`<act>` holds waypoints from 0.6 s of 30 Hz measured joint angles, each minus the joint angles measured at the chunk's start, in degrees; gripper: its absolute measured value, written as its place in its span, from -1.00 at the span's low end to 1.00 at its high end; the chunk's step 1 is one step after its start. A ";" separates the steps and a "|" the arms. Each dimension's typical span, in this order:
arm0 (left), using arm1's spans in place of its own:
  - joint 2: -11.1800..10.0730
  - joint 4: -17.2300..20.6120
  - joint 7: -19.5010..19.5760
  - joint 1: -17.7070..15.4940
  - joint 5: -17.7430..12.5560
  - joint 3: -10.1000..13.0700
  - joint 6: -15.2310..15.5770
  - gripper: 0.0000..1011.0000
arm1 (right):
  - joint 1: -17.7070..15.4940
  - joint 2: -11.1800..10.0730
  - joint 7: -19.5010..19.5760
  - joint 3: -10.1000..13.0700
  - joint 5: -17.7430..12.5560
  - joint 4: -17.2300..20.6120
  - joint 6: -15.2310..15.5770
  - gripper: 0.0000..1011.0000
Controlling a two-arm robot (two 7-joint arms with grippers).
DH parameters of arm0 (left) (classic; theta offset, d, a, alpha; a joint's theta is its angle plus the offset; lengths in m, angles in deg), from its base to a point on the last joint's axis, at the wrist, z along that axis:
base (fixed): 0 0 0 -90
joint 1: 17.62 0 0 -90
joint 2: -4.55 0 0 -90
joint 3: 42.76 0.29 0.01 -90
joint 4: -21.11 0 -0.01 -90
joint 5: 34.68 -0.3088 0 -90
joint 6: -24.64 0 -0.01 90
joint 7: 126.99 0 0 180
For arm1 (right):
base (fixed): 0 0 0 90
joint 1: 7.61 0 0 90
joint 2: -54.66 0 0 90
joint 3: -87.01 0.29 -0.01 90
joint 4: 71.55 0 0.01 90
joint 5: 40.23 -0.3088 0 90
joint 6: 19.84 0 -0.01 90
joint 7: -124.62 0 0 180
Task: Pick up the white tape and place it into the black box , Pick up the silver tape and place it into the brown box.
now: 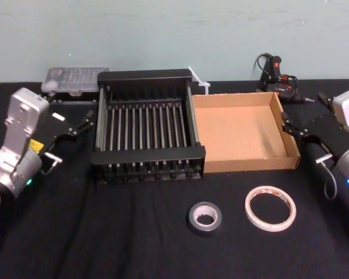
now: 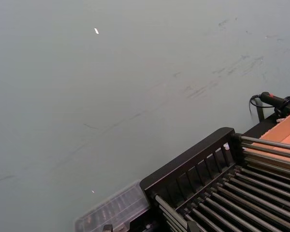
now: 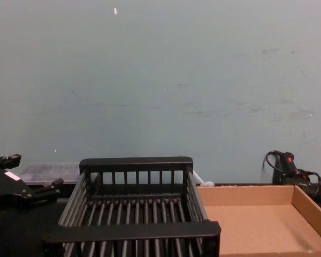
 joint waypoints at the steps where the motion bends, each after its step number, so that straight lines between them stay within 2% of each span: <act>1: 0.00 0.00 0.00 0.00 0.00 0.00 0.00 0.98 | 0.00 0.00 -0.01 0.00 0.00 0.00 0.00 0.98; 18: 0.00 0.00 0.00 0.00 0.00 0.00 0.00 0.98 | 0.00 0.00 0.00 0.00 0.00 0.00 0.00 0.98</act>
